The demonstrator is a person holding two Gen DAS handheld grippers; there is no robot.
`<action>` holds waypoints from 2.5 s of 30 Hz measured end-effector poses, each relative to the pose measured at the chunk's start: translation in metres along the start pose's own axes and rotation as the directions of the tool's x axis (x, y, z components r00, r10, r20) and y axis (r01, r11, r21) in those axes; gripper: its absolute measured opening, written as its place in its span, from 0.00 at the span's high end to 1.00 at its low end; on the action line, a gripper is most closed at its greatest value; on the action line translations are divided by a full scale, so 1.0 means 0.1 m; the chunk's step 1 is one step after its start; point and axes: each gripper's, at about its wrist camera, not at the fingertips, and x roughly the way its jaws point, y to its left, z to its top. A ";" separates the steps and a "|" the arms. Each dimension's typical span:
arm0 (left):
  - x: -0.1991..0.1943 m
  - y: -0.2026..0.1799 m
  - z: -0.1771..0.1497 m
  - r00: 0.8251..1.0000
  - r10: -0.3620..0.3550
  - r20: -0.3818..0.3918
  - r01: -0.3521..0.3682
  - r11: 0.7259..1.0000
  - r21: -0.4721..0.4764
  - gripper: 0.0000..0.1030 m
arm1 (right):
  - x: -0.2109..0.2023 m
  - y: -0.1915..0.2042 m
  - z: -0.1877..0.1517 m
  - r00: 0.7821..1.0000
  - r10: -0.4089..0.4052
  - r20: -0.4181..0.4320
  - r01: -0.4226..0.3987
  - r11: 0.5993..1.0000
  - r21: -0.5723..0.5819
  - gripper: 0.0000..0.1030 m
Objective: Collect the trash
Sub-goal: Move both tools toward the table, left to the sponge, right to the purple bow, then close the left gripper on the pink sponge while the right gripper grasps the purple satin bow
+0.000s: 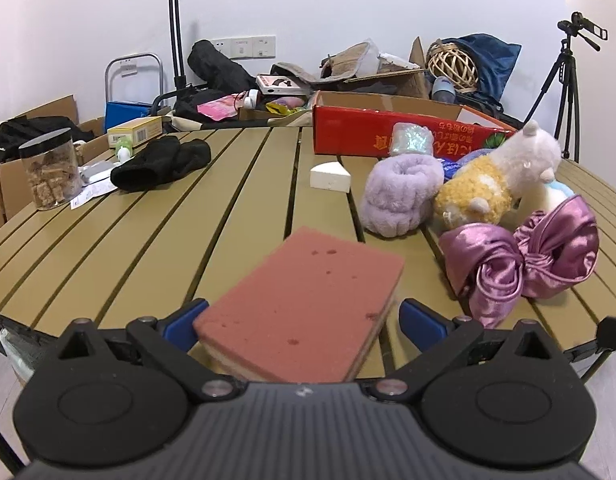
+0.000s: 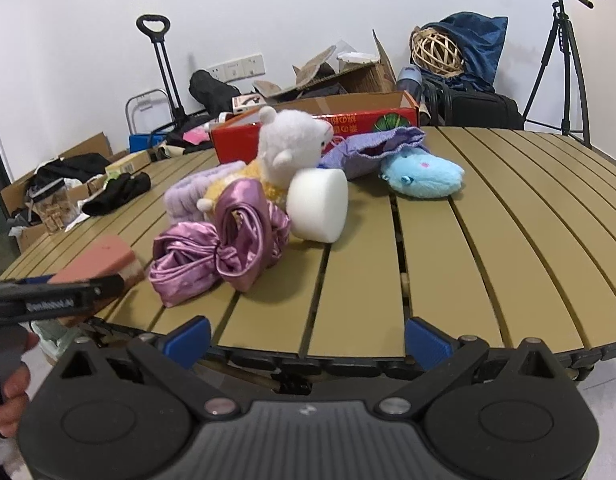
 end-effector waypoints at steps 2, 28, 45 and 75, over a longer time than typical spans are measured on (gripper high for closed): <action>0.01 -0.01 -0.03 1.000 0.001 0.001 -0.001 1.000 -0.004 0.12 | -0.02 0.00 0.00 1.000 0.003 0.007 -0.003 1.000 0.003 0.00; -0.56 0.11 -0.01 0.985 0.098 0.144 -0.087 0.993 -0.077 0.16 | 0.11 0.29 0.16 0.994 0.066 0.089 -0.066 0.998 -0.001 0.00; -0.53 0.24 -0.03 0.988 0.102 0.117 -0.090 0.991 -0.102 0.16 | 0.70 0.69 0.32 0.998 0.023 0.057 -0.019 0.998 -0.064 0.00; -0.51 0.31 -0.05 0.986 0.137 0.097 -0.124 0.984 -0.125 0.16 | 0.44 0.75 0.17 0.976 0.094 0.196 -0.062 0.984 -0.165 0.78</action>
